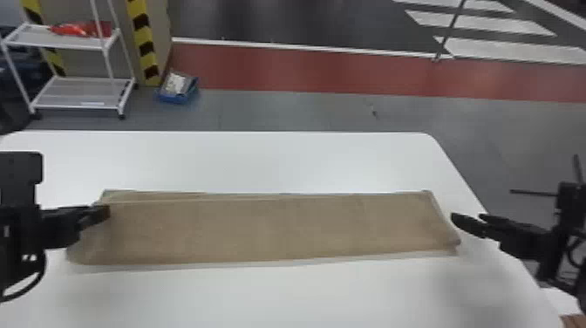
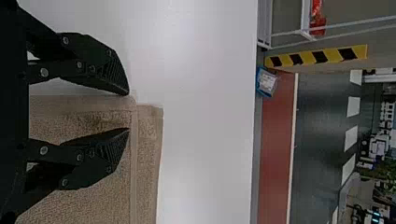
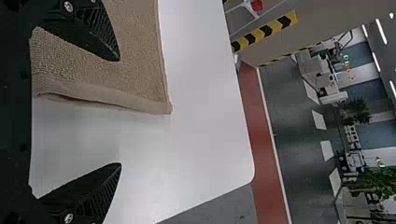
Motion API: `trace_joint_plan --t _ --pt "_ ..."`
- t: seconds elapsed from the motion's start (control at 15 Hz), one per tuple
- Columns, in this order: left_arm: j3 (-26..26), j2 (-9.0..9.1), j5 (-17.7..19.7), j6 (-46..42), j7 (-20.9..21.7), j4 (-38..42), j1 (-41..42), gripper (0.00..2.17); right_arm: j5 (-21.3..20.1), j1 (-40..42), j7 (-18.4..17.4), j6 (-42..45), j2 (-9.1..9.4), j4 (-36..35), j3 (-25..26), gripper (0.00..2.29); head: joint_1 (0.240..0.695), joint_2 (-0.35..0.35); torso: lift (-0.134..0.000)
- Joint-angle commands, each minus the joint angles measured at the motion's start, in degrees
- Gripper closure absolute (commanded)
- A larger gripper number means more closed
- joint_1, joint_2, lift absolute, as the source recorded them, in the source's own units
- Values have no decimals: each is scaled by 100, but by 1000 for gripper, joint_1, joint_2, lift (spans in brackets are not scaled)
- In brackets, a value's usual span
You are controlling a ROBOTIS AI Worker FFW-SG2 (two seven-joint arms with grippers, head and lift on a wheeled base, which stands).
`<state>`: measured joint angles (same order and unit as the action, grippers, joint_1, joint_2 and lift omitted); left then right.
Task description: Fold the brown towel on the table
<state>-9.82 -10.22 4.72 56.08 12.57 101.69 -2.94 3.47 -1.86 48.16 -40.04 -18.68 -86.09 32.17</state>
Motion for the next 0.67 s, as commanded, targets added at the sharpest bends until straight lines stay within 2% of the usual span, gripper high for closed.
trace_joint_plan --t 0.0,0.07,0.33,0.4,0.53,0.6 --pt "-3 2 -6 118 -9 9 -5 856 13 -7 0 17 -4 5 26 90 695 -160 -118" --pt "-12 2 3 118 -18 18 -5 913 13 -16 0 17 5 5 17 90 695 -162 -118" --pt "-56 2 38 153 -9 44 -5 920 4 -33 -9 35 5 14 -9 93 695 -161 -118" --pt "-64 2 38 153 -44 62 4 1069 4 -33 -18 35 5 14 -18 93 695 -160 -118" --pt "-64 2 38 136 -79 158 30 1089 4 -42 -35 53 5 23 -44 93 695 -157 -118" --pt "-64 11 38 65 -97 229 83 1204 4 -42 -35 53 5 23 -44 93 695 -155 -118"
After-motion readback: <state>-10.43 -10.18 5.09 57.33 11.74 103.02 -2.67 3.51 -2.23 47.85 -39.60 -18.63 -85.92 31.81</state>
